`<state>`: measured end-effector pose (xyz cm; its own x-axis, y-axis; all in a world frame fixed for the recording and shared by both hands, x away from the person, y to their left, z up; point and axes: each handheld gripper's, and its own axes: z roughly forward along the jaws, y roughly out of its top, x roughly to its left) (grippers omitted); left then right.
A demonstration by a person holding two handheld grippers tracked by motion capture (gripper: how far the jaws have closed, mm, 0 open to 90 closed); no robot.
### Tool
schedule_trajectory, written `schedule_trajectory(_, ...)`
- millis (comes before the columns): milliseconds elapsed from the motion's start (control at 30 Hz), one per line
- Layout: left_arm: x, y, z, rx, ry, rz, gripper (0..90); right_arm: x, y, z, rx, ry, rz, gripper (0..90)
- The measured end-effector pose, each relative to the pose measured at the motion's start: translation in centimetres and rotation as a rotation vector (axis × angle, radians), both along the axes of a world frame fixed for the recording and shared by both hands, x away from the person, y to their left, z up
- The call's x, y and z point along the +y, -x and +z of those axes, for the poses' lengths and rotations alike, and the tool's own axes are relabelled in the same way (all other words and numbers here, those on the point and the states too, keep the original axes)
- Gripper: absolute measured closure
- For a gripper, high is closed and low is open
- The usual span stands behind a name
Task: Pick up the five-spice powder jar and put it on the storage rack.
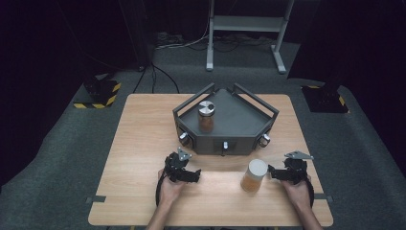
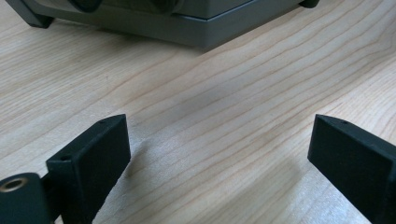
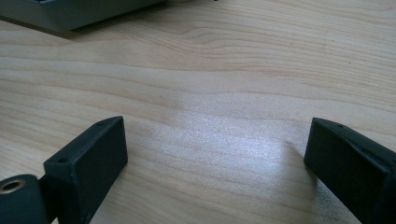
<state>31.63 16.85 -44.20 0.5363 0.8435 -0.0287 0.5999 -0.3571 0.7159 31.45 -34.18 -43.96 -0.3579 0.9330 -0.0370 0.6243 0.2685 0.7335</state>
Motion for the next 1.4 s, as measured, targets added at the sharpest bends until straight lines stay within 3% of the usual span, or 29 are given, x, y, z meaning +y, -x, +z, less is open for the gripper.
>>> schedule_trajectory(233,-0.6,0.12,-0.23,-0.002,-0.01,0.008,5.9,0.0,0.0,-0.01,0.0,0.001,0.0,5.8)
schedule_trajectory(533,-0.7,0.59,-0.99,-0.04,-0.001,0.02,6.0,0.0,0.0,0.0,0.0,0.0,0.0,5.8)
schedule_trajectory(1400,-0.89,0.7,-1.04,-0.045,-0.004,0.029,5.8,-0.06,-0.04,0.02,0.003,0.0,0.014,5.5)
